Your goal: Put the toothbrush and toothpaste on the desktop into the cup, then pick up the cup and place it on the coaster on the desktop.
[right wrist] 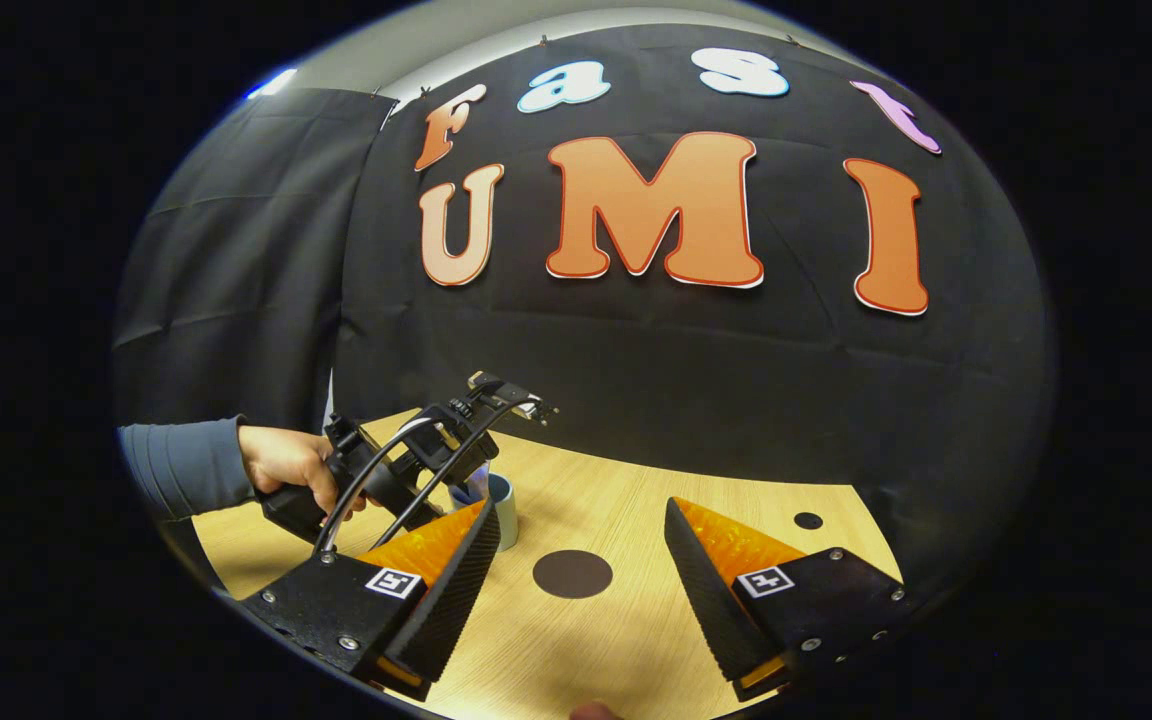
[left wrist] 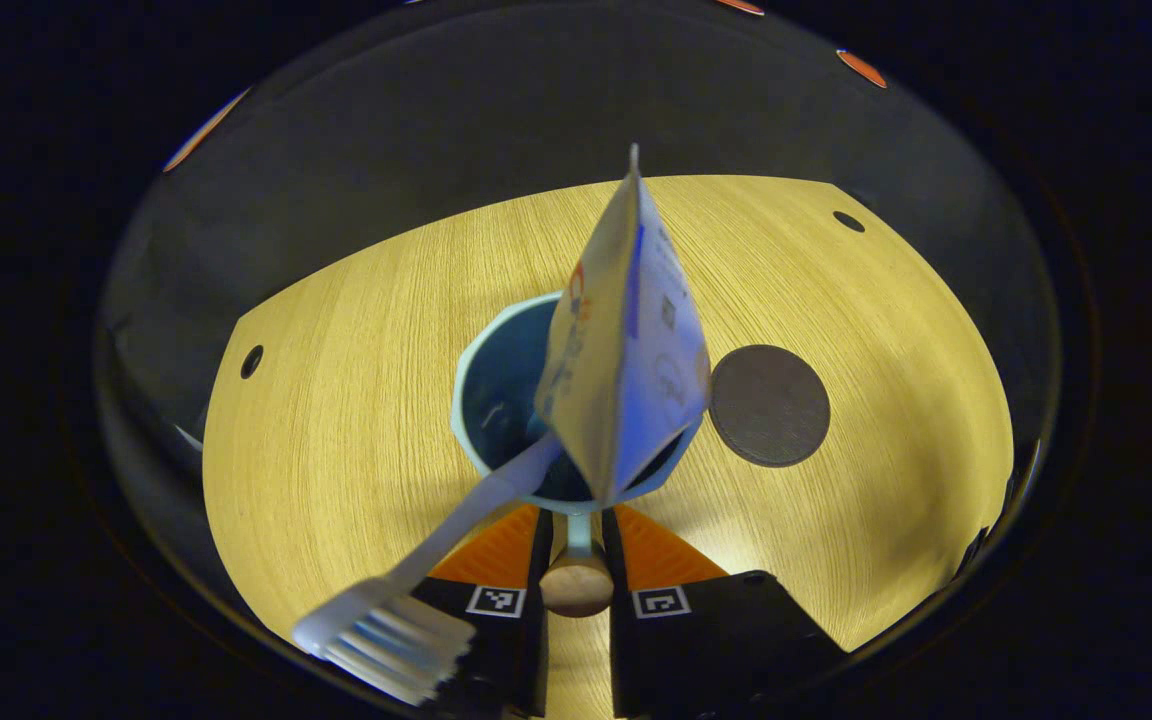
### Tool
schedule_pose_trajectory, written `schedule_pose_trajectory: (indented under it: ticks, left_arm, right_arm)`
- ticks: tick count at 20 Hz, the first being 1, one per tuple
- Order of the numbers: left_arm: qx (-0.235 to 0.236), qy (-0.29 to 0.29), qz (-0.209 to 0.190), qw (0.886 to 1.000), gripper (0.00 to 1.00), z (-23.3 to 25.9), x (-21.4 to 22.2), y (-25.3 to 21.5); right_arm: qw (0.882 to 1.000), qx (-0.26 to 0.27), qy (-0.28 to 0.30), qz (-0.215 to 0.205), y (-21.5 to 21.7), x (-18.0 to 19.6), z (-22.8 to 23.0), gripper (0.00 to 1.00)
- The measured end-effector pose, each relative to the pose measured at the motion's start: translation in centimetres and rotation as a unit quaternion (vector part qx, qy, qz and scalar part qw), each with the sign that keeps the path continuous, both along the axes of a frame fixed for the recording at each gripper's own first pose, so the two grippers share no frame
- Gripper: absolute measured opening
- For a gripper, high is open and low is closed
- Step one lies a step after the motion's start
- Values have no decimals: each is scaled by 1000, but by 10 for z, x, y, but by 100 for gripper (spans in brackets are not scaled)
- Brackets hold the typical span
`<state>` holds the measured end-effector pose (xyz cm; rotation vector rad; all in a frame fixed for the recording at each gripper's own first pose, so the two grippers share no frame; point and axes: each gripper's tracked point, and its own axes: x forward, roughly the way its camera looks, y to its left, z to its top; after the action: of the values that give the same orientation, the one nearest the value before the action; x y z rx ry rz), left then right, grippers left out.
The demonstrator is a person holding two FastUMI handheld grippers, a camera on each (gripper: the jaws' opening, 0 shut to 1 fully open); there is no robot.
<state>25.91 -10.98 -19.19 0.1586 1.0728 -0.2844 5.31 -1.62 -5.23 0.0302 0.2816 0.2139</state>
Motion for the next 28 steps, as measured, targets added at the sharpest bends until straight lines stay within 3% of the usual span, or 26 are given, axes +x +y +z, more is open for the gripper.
schedule_pose_trajectory:
  ticks: [9,10,11,15,17,18,22,28]
  left_arm:
    - [-9,-29,-15,999,24,40,90,-66]
    - [-10,-30,-19,999,24,37,65,-67]
    - [-13,-31,-22,999,24,44,82,-107]
    - [-21,-33,-35,999,24,46,93,-149]
    - [-28,-25,-42,998,24,23,99,-141]
    - [-33,-19,-43,998,24,0,103,-86]
    - [-32,-6,-51,998,24,-48,123,-130]
    - [-25,8,-58,998,25,-88,136,-147]
  right_arm:
    - [1000,-8,-6,-16,-19,-12,7,99]
    - [1000,-7,-7,-20,-23,-14,7,99]
    - [1000,-5,-7,-22,-26,-16,6,99]
    - [999,-11,-4,-31,-39,-25,-1,99]
    - [999,-12,-1,-37,-46,-29,-4,99]
    - [999,-10,0,-38,-48,-31,-6,99]
    - [999,-9,9,-46,-58,-37,-15,99]
    - [998,-9,26,-50,-60,-37,-27,99]
